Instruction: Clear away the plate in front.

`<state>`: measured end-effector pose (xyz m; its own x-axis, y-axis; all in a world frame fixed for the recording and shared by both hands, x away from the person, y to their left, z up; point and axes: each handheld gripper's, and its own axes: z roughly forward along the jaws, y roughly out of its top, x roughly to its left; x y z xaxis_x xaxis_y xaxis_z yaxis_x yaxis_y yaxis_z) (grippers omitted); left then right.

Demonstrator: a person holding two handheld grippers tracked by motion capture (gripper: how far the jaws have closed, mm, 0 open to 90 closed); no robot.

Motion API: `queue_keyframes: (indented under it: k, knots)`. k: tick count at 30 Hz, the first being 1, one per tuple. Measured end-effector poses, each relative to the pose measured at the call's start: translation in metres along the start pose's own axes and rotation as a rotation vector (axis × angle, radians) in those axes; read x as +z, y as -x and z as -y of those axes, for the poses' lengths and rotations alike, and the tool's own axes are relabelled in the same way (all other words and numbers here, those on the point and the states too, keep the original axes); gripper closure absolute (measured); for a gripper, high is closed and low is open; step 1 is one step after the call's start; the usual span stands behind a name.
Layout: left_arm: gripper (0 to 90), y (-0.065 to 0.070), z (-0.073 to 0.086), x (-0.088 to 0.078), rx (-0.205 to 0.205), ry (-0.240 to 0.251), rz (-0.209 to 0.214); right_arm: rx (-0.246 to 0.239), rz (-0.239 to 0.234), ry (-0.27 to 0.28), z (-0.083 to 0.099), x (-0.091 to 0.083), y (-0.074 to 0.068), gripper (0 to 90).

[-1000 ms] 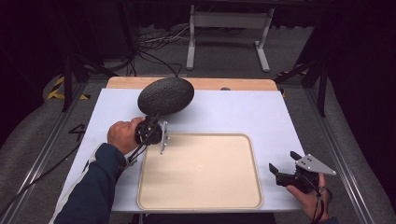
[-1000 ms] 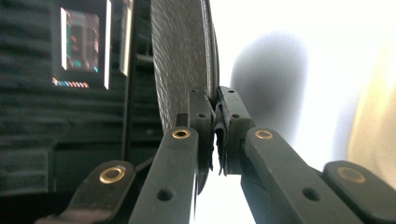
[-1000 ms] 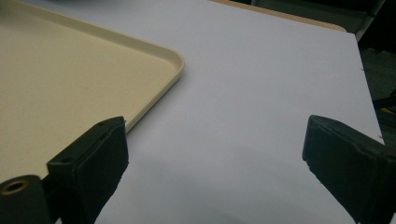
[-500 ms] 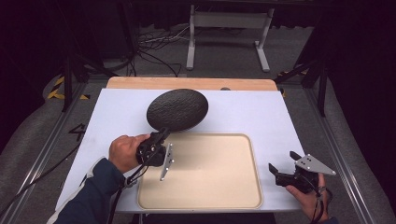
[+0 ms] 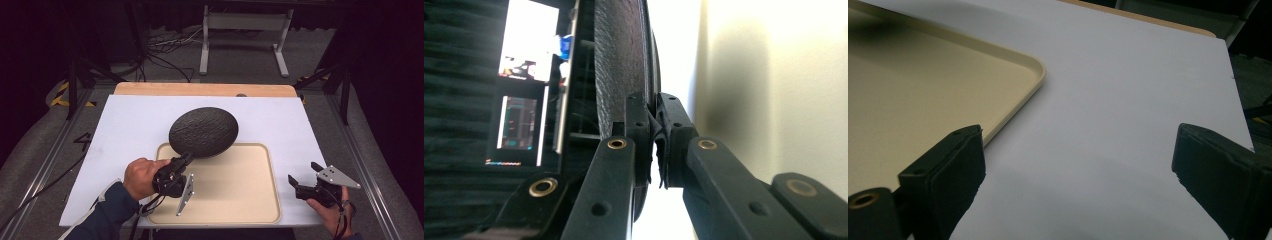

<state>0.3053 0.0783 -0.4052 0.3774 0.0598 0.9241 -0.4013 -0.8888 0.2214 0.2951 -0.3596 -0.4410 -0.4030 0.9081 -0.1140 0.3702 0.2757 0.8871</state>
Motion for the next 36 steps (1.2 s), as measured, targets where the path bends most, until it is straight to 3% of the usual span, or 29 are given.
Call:
queue_keyframes:
  k: [6, 14, 22, 27, 33, 36]
  knots:
    - [85.0, 0.011, -0.005, -0.006, 0.056, 0.005, 0.02, -0.006, 0.001, -0.004, 0.0, 0.0, -0.001, 7.5]
    - [85.0, 0.02, -0.012, -0.016, 0.079, 0.03, 0.044, -0.005, 0.006, -0.005, 0.0, 0.0, -0.001, 7.4]
    - [84.9, 0.032, -0.022, -0.031, 0.078, 0.073, 0.091, -0.009, 0.006, -0.002, -0.001, -0.001, -0.001, 7.4]
    - [84.2, 0.04, -0.024, -0.036, 0.068, 0.074, 0.117, -0.008, 0.005, -0.006, 0.0, -0.001, -0.001, 7.5]
    - [83.3, 0.052, -0.027, -0.036, 0.11, 0.087, 0.162, -0.009, 0.001, -0.006, 0.0, 0.0, -0.001, 7.5]
    - [83.7, 0.053, -0.027, -0.037, 0.101, 0.086, 0.166, -0.01, 0.0, -0.006, 0.0, 0.0, -0.001, 7.5]
